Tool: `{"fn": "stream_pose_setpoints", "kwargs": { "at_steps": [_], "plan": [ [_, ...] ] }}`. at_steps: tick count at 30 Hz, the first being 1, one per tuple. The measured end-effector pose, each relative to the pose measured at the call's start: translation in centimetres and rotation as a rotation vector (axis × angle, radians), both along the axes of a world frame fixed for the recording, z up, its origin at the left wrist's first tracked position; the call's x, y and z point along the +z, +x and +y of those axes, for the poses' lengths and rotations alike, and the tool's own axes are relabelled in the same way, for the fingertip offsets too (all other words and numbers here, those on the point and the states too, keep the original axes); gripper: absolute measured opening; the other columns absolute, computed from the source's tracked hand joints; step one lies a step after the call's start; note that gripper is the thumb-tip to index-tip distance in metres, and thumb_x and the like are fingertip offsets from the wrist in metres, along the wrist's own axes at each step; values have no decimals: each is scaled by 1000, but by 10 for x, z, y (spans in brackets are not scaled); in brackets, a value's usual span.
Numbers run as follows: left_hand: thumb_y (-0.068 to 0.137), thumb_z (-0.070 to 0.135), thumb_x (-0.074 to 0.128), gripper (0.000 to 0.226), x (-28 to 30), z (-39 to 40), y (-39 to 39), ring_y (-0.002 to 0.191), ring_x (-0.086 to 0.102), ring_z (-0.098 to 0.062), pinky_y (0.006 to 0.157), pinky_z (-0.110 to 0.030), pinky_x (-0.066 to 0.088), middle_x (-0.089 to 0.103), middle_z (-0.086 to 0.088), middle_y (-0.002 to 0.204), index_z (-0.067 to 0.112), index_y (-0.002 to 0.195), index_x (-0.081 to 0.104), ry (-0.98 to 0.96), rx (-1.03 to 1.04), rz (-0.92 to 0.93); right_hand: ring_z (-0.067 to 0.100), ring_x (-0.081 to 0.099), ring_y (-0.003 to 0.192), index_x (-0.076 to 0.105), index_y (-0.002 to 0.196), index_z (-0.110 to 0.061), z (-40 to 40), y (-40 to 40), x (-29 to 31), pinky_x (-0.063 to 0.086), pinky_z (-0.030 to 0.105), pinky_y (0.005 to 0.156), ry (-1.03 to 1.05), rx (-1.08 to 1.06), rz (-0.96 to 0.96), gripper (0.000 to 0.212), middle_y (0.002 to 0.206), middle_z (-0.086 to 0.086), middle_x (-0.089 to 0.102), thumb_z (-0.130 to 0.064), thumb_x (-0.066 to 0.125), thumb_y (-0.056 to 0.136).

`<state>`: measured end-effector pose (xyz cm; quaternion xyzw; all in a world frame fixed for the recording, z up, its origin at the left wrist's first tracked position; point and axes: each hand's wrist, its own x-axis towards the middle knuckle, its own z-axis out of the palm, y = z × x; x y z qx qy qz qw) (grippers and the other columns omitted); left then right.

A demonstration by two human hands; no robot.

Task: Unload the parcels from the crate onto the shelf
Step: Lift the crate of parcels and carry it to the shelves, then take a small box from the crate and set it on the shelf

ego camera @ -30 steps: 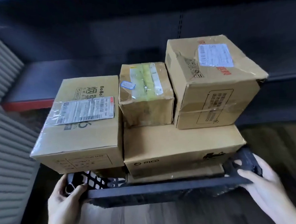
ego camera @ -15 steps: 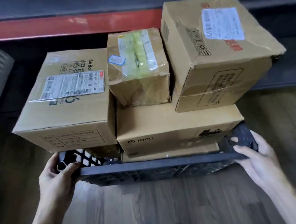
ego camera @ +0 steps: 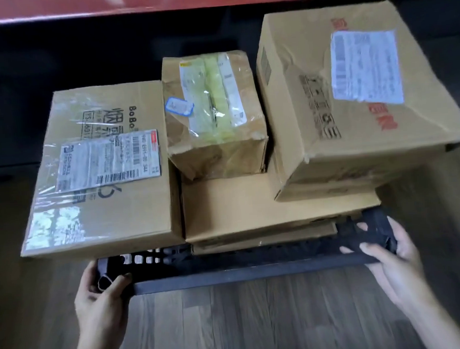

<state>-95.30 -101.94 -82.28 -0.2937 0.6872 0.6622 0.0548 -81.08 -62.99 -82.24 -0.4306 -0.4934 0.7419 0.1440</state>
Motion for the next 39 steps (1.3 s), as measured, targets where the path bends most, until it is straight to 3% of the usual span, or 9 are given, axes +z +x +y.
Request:
{"fn": "stream_pose_setpoints", "kwargs": {
  "at_steps": [7,10,12,14,17,22,28,32,39],
  "plan": [
    [85,-14,53,60,-9,-6,3,77,54,-14,59,-13,51,47,-13,116,0,139,31,-26,-67,-46,9,67,77,46,126,-16,-1,7,-13,57,44,73,31,20,-23,59,109,5,57,24,39,84],
    [86,-12,53,54,-6,-6,3,76,56,-13,57,-13,52,50,-13,110,1,135,36,-48,-109,-61,7,68,74,52,113,-27,3,9,-14,59,37,65,47,48,-82,56,108,0,59,20,44,84],
    [88,-8,53,40,2,-6,2,70,63,-9,58,-15,55,56,-9,96,6,125,46,-56,-182,-84,9,66,80,49,121,-29,6,9,-11,58,33,59,60,88,-166,59,111,-1,58,16,51,83],
    [89,-1,56,39,14,-7,2,77,64,-14,65,-28,58,57,-5,98,11,125,46,-59,-245,-149,16,60,96,36,136,-29,9,9,-6,56,42,69,42,116,-242,71,128,4,50,9,60,81],
    [88,9,61,69,37,-14,4,106,53,-23,88,-48,47,44,-4,123,21,146,24,-19,-264,-330,23,42,125,26,136,-46,10,12,9,43,50,92,43,165,-322,84,147,-1,30,-4,70,78],
    [85,19,67,82,84,-34,14,132,38,-30,93,-53,42,40,-12,145,27,148,16,-112,-419,-562,25,32,135,20,138,-46,2,20,59,31,57,106,121,243,-482,92,149,10,30,-16,77,73],
    [83,27,68,61,158,-9,3,117,49,-25,76,-42,51,58,-6,123,24,137,40,-73,-670,-660,25,30,136,27,140,-36,12,12,140,31,54,107,166,267,-477,83,146,10,35,-14,75,75],
    [63,39,64,56,215,42,-22,108,58,-19,77,-40,51,68,-2,110,26,117,55,-28,-875,-633,24,28,136,30,139,-33,26,-7,184,30,53,109,177,257,-397,78,146,10,35,-11,73,77],
    [92,6,52,30,263,153,-58,108,60,-22,90,-44,49,66,-5,112,14,122,53,-24,-920,-354,21,28,137,32,138,-34,25,-42,215,29,44,110,142,285,-311,75,147,11,31,-13,72,78]
  ]
}}
